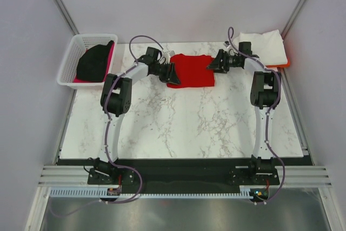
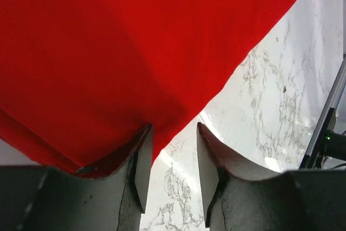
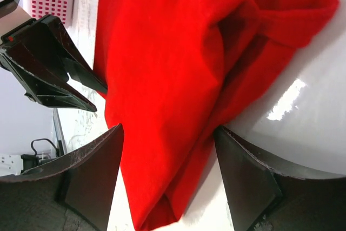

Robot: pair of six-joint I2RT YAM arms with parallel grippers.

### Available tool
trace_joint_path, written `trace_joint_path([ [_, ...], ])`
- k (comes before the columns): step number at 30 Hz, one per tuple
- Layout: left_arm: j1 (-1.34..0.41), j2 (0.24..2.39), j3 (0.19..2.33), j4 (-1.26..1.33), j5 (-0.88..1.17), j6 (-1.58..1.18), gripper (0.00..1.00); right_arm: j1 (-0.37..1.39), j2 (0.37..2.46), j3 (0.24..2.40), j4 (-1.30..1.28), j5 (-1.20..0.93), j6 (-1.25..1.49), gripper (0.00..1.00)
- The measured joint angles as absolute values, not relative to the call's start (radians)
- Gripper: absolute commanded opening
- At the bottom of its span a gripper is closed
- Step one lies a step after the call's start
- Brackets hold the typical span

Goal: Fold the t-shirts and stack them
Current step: Flatten the tshirt out

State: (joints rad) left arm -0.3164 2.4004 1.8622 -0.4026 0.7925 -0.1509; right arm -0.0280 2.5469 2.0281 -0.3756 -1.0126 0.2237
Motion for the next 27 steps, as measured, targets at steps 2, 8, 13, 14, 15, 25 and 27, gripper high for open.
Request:
trace_joint_path([
  [2, -0.316, 2.403, 1.872, -0.403, 0.788, -0.150, 0.44, -0.019, 2.558, 2.040, -0.362, -1.020, 0.235, 0.77],
  [8, -0.316, 2.417, 1.890, -0.406, 0.787, -0.150, 0.43, 0.026, 2.584, 2.064, -0.311, -1.018, 0.266, 0.63],
  [13, -0.316, 2.417, 1.890, -0.410, 0.783, -0.148, 0.43, 0.044, 2.595, 2.062, -0.314, -0.946, 0.273, 0.00],
  [14, -0.317, 2.417, 1.890, -0.410, 0.782, -0.147, 0.43, 0.045, 2.596, 2.062, -0.321, -0.933, 0.270, 0.00],
  [15, -0.317, 2.417, 1.890, -0.410, 0.779, -0.146, 0.43, 0.047, 2.593, 2.062, -0.331, -0.917, 0.268, 0.00],
  [25, -0.333, 2.397, 1.890, -0.414, 0.730, -0.105, 0.53, 0.050, 2.474, 2.113, -0.561, -0.715, 0.035, 0.00],
  [27, -0.341, 2.382, 1.890, -0.421, 0.707, -0.086, 0.55, 0.043, 2.427, 2.125, -0.602, -0.658, -0.033, 0.00],
])
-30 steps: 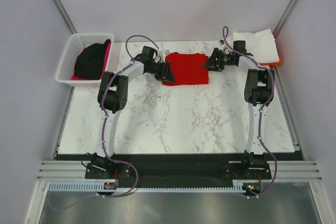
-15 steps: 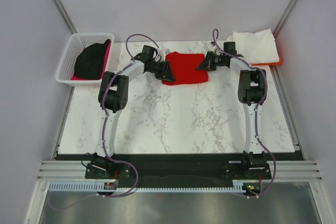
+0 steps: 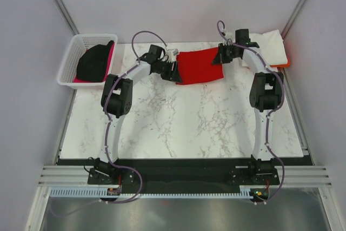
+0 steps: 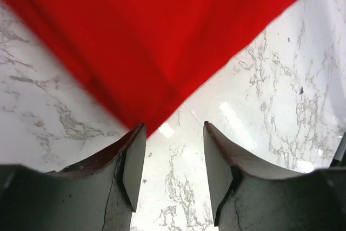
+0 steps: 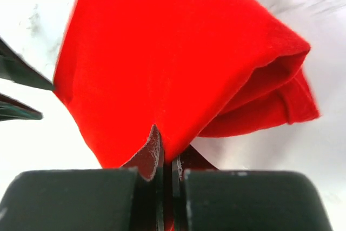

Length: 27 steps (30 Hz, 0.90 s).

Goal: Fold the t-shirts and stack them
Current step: Flatten the tshirt out

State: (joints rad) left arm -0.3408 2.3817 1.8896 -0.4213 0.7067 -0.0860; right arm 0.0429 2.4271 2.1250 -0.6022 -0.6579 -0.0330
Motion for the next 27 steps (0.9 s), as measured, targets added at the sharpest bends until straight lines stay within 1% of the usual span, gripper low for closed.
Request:
trace_joint_path([
  [7, -0.362, 2.315, 1.890, -0.440, 0.654, -0.015, 0.56, -0.039, 2.331, 2.221, -0.678, -0.469, -0.258, 0.00],
  [13, -0.378, 2.309, 1.890, -0.449, 0.629, 0.014, 0.57, -0.107, 2.318, 2.296, -0.705, -0.334, -0.373, 0.00],
  [20, -0.400, 2.309, 1.890, -0.469, 0.624, 0.032, 0.57, -0.150, 2.318, 2.375, -0.723, -0.275, -0.447, 0.00],
  [27, -0.406, 2.308, 1.890, -0.478, 0.609, 0.045, 0.58, -0.155, 2.317, 2.393, -0.731, -0.229, -0.530, 0.00],
])
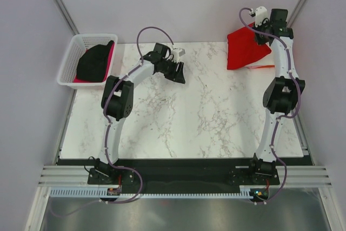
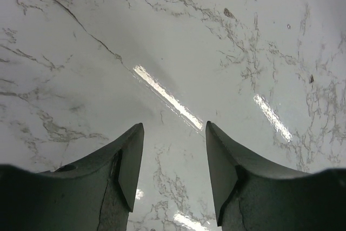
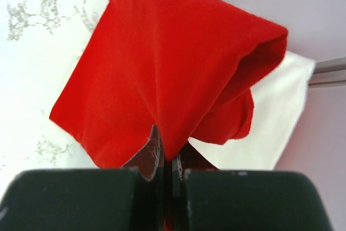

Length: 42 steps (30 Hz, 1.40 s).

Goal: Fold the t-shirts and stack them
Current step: Flatten the tshirt out

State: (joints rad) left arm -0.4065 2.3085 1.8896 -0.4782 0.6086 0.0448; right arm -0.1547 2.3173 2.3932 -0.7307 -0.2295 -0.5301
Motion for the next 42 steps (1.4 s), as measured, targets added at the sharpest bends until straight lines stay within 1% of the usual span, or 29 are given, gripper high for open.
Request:
trace_joint_path([
  [8, -0.410, 2.308, 1.890, -0.483, 0.601, 0.054, 0.58, -0.202, 2.339, 2.485, -0.683, -0.185, -0.545, 0.00],
  [15, -0.420, 2.305, 1.890, -0.485, 0.576, 0.073, 0.59, -0.252, 2.372, 2.490, -0.615, -0.131, -0.527, 0.00],
  [28, -0.469, 2.291, 1.890, -0.500, 0.546, 0.103, 0.60, -0.256, 2.547, 2.503, -0.448, 0.035, -0.522, 0.00],
  [38, -0.478, 2.290, 1.890, -0.510, 0.528, 0.114, 0.61, -0.263, 2.558, 2.502, -0.398, 0.124, -0.519, 0.00],
  [40, -0.478, 2.290, 1.890, -0.511, 0.525, 0.114, 0.61, -0.264, 2.558, 2.498, -0.394, 0.139, -0.516, 0.02],
  [41, -0.478, 2.289, 1.890, -0.511, 0.525, 0.115, 0.61, -0.264, 2.558, 2.494, -0.390, 0.147, -0.512, 0.14],
  [42, -0.478, 2.288, 1.890, -0.514, 0.524, 0.115, 0.61, -0.264, 2.558, 2.491, -0.387, 0.166, -0.506, 0.78],
])
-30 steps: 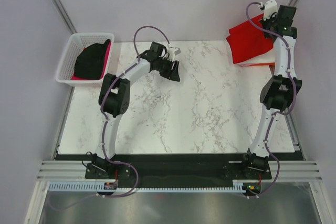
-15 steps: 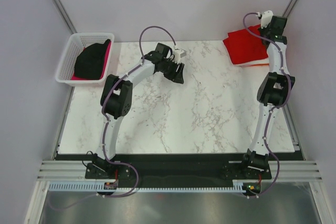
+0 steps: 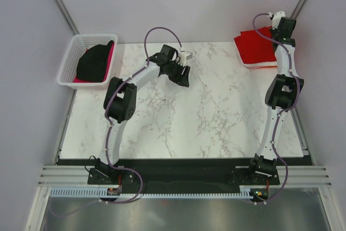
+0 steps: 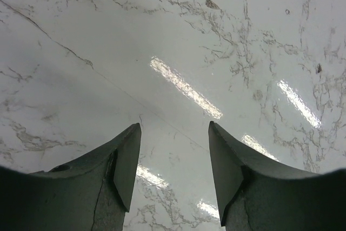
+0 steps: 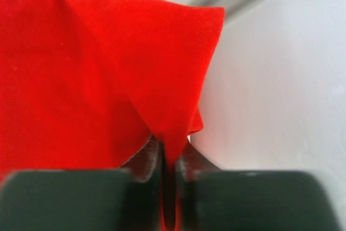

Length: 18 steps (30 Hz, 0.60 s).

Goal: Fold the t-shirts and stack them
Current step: Flatten the tshirt out, then reset both grippers

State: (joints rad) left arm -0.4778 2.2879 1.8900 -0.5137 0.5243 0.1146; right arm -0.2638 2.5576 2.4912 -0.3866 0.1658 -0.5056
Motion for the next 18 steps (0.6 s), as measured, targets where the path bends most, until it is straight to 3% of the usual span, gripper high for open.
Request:
trace_joint_path([
  [1, -0.478, 2.286, 1.890, -0.516, 0.524, 0.115, 0.63, -0.263, 2.558, 2.485, -0.378, 0.191, -0.491, 0.98],
  [8, -0.477, 2.252, 1.890, -0.522, 0.476, 0.121, 0.70, -0.262, 2.479, 2.328, -0.287, 0.339, -0.457, 0.98],
  [10, -0.476, 2.238, 1.890, -0.522, 0.450, 0.122, 0.91, -0.255, 2.399, 2.214, -0.268, 0.324, -0.442, 0.98],
  [13, -0.476, 2.210, 1.890, -0.521, 0.404, 0.126, 0.98, -0.223, 2.241, 2.034, -0.236, 0.256, -0.416, 0.98],
  [18, -0.475, 2.148, 1.892, -0.511, 0.267, 0.136, 1.00, -0.111, 1.998, 1.838, -0.217, 0.028, -0.325, 0.98],
])
